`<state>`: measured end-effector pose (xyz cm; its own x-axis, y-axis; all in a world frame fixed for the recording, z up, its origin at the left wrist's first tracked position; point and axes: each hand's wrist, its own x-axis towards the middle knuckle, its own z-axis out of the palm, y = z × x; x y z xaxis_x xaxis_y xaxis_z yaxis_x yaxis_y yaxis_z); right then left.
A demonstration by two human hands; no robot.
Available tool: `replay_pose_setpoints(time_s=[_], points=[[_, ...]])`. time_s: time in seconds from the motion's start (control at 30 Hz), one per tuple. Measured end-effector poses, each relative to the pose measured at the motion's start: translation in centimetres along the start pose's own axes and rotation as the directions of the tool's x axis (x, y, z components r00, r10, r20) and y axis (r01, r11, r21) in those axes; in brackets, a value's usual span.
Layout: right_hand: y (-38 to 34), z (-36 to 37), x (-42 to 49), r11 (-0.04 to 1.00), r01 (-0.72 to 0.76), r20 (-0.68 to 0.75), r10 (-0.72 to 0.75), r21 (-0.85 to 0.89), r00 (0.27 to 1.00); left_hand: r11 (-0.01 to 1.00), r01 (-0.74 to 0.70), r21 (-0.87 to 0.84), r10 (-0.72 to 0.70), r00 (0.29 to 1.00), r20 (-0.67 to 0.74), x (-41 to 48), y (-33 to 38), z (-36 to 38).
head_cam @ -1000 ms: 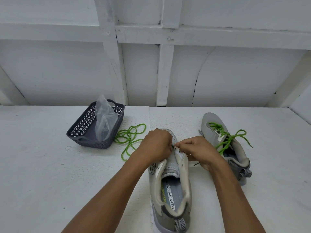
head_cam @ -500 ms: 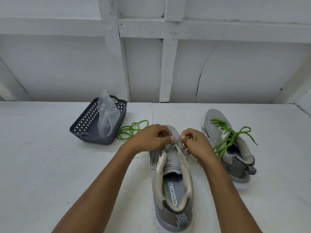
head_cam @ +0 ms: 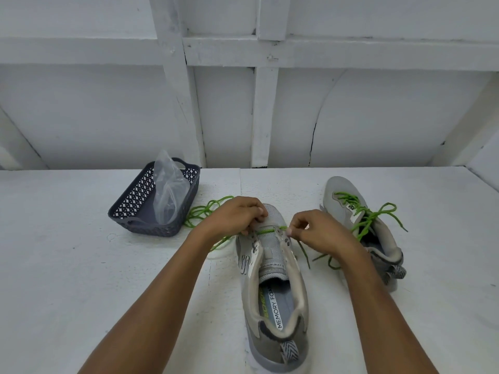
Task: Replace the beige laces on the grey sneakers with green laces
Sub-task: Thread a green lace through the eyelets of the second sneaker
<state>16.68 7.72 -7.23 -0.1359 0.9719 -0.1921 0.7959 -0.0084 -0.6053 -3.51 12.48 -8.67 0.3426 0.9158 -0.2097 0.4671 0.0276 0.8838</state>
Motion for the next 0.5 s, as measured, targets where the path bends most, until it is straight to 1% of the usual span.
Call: replay_pose_setpoints(time_s=[0.03,0.07,0.1,0.13,0.17,0.2,0.23,0.27,0.3,0.33,0.37,0.4,0.43,0.47,0.5], points=[[-0.2,0.1,0.0,0.997,0.027,-0.028,-0.025,0.077,0.999,0.996,-0.018,0.082,0.018,1.0,0.0,0.1,0.1,-0.2],[-0.3,0.1,0.0,0.977,0.049,-0.054,-0.038,0.21,0.998,0.987,-0.039,0.159,0.039,0.999,0.004,0.2,0.3,-0.3],[-0.6,0.1,0.0,0.917,0.064,-0.066,-0.042,0.393,0.997,0.976,-0.051,0.212,0.05,0.999,0.01,0.3,0.5,-0.5],[-0.8,-0.1,0.0,0.797,0.07,-0.062,-0.04,0.599,0.997,0.97,-0.059,0.234,0.056,0.998,0.018,0.3,0.7,-0.6],[-1.1,-0.4,0.0,0.615,0.067,-0.054,-0.04,0.786,0.998,0.969,-0.059,0.238,0.055,0.998,0.023,0.3,0.8,-0.7],[-1.3,-0.6,0.1,0.432,0.059,-0.053,-0.025,0.9,0.998,0.972,-0.055,0.227,0.052,0.998,0.022,0.3,0.8,-0.7],[-1.4,-0.8,0.1,0.337,0.05,-0.065,0.033,0.94,0.997,0.978,-0.046,0.202,0.043,0.999,0.02,0.3,0.6,-0.8],[-1.4,-0.8,0.2,0.372,0.039,-0.086,0.11,0.928,0.99,0.984,-0.038,0.175,0.035,0.999,0.023,0.3,0.4,-0.9],[-1.2,-0.7,0.4,0.527,0.006,-0.113,0.171,0.85,0.979,0.987,-0.034,0.159,0.03,0.999,0.03,0.3,0.2,-0.9],[-0.9,-0.5,0.6,0.734,-0.058,-0.127,0.194,0.676,0.973,0.987,-0.036,0.158,0.03,0.999,0.038,0.4,0.1,-0.9],[-0.7,-0.3,0.8,0.908,-0.131,-0.091,0.181,0.398,0.979,0.986,-0.04,0.164,0.034,0.999,0.042,0.5,-0.1,-1.0],[-0.4,0.1,0.8,0.984,-0.154,-0.014,0.156,0.095,0.988,0.985,-0.045,0.164,0.039,0.998,0.041,0.6,-0.1,-1.0],[-0.2,0.4,0.8,0.987,-0.116,0.054,0.123,-0.115,0.991,0.986,-0.046,0.159,0.041,0.998,0.038,0.7,-0.2,-1.0],[-0.2,0.4,0.6,0.981,-0.067,0.082,0.082,-0.18,0.993,0.987,-0.048,0.151,0.043,0.998,0.038,0.7,-0.1,-1.1],[-0.3,0.2,0.5,0.993,-0.027,0.068,0.035,-0.115,0.997,0.988,-0.047,0.15,0.042,0.998,0.039,0.7,-0.1,-1.0]])
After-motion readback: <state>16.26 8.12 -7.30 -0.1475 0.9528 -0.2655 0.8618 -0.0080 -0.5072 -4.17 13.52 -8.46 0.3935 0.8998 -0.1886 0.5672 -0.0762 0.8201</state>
